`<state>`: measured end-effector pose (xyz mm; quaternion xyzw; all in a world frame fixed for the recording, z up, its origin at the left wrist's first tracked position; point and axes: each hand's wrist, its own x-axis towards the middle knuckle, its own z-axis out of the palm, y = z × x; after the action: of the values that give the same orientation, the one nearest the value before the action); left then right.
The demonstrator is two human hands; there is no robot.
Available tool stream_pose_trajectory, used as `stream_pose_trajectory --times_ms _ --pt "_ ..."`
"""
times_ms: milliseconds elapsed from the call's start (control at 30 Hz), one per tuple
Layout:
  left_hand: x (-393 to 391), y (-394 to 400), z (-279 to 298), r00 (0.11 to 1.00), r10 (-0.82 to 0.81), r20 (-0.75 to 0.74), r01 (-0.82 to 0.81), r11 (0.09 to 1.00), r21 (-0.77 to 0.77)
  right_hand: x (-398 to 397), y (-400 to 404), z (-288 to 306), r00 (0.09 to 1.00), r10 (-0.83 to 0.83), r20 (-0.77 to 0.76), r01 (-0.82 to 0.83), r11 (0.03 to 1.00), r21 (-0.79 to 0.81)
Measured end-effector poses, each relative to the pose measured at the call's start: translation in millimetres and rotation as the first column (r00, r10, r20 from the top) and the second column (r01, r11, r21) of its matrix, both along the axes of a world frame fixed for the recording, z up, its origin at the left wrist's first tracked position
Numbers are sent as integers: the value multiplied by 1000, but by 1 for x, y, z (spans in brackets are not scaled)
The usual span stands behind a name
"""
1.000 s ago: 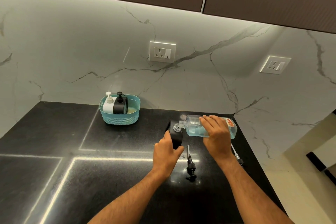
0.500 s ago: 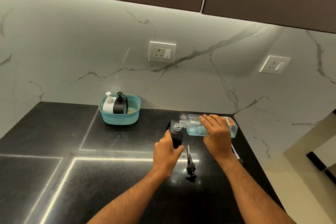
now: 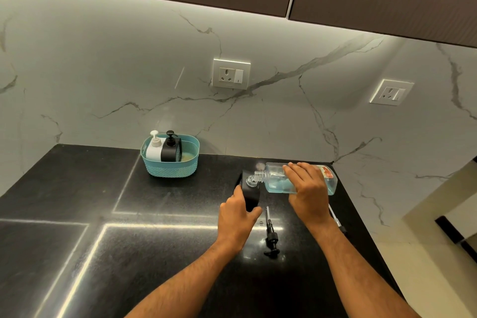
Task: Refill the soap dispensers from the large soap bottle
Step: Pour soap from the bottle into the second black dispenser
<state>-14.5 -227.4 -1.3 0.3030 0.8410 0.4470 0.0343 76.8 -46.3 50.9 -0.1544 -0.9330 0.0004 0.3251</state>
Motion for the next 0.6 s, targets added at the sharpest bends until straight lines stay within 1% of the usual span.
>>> stream_pose_trajectory --times_ms 600 --pt "-3 2 -1 1000 16 -5 -16 1000 -20 -4 4 -1 1000 9 -6 -9 1000 27"
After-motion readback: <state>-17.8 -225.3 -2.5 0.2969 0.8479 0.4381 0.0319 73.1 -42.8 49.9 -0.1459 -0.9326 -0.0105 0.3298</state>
